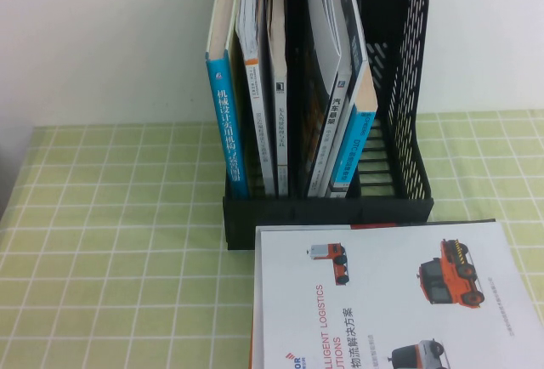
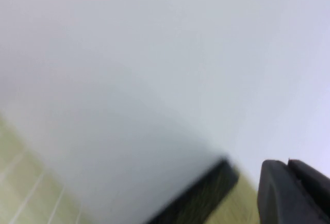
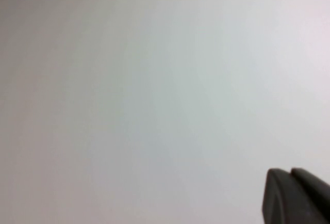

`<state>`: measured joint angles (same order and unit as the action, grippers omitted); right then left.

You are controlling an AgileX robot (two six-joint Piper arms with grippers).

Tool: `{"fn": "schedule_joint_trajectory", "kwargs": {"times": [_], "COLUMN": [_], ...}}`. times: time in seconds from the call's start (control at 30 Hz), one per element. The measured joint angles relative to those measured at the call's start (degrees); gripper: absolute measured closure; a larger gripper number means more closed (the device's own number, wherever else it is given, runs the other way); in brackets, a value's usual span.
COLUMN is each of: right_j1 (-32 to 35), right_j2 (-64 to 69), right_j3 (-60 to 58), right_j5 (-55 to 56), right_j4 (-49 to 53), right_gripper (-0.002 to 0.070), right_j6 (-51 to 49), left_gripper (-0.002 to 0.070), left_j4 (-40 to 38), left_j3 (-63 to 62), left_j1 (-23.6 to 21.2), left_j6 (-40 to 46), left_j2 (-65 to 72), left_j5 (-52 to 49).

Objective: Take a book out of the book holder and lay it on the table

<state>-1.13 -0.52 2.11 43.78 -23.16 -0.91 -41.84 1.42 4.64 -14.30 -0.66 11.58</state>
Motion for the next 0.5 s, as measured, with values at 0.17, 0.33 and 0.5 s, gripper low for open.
{"fn": "schedule_joint_trajectory", "kwargs": {"times": [0.17,0.33,0.5], "right_j1": [0.0,0.0,0.0], "right_j2": [0.0,1.1,11.3], "right_j3": [8.7,22.2,34.5], "right_j5": [-3.9,-25.7,-41.6], "right_j4": [0.3,5.1,13.3], "right_gripper": [0.0678,0.0678,0.0678], "right_j6": [-7.5,-12.6,-12.7], "left_gripper": [0.0678,0.0678,0.0678], "left_j4": [0.8,9.4,17.0], "left_j3": [-3.9,-17.2,-32.9], "left_j1": [0.0,0.0,0.0], "left_j6": [-0.8,5.4,13.4], "left_j2": [0.0,0.8,10.5], "left_j5": [9.3,4.9,-10.7]}}
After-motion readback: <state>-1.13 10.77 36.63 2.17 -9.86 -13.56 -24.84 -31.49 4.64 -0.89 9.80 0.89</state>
